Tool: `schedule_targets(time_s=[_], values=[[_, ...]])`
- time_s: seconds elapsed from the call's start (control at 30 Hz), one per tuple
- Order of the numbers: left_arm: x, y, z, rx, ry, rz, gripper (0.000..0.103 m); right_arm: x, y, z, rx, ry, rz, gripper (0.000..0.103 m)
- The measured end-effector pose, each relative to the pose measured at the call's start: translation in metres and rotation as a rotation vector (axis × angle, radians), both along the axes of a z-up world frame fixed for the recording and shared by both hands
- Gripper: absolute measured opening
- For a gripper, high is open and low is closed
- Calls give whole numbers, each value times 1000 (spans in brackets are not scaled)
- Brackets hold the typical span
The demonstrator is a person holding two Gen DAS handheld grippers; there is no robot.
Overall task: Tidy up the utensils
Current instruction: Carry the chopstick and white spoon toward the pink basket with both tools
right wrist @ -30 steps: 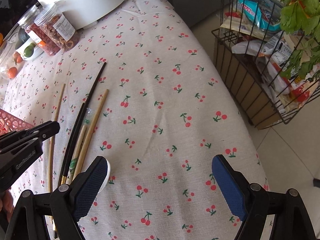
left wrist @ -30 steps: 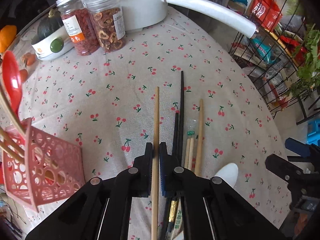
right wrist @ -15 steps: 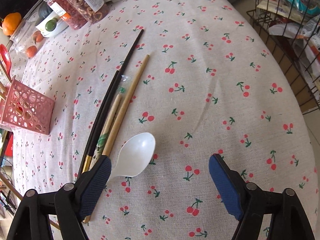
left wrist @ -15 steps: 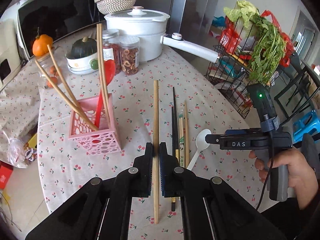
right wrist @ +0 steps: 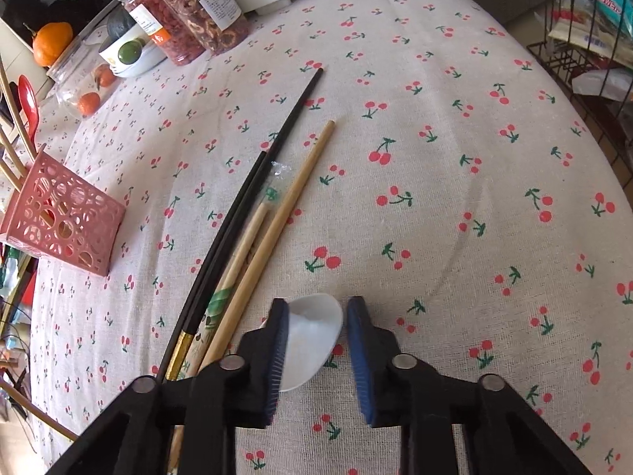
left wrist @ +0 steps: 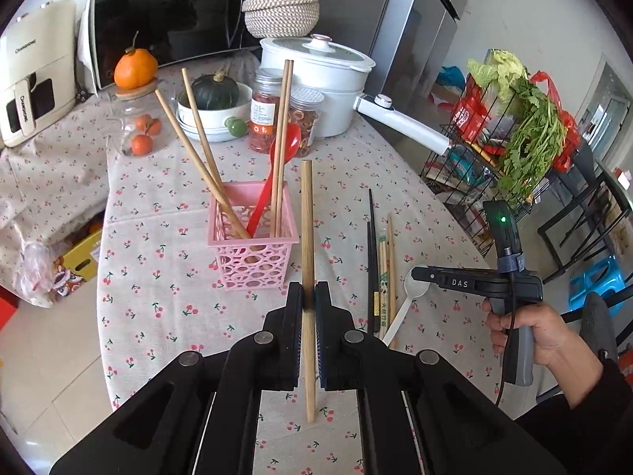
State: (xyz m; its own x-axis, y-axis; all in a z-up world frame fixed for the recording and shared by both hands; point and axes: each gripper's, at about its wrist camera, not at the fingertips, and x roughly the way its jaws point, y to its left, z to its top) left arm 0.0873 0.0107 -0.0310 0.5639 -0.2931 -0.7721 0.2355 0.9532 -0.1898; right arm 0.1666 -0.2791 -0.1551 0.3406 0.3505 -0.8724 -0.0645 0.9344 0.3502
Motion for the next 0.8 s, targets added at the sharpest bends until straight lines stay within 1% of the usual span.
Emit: schedule_targets(time_s=[0.1,0.2,0.27,0.37,0.5,0.67,0.8], values=[[0,7,-1,-5,3,16,6,-2,5,5,-10,-12,16,9],[-1,13,1,-6,-5,32,6,-7,8,17,-12,-46,21,6],[-3,16,4,-9,-18,41,6,-11,12,30,-17,-86,33,5],[-6,20,13,-8,-51,50,6,-22,21,54,-52,-170,61,5],[-13,25,30,-13,-110,67,6,-36,31,82,-76,-271,65,4],[-21,32,57,-25,-199,86,6,-54,39,120,-79,-405,43,4],[-26,45,83,-33,-302,140,6,-63,42,147,-76,-502,2,4]])
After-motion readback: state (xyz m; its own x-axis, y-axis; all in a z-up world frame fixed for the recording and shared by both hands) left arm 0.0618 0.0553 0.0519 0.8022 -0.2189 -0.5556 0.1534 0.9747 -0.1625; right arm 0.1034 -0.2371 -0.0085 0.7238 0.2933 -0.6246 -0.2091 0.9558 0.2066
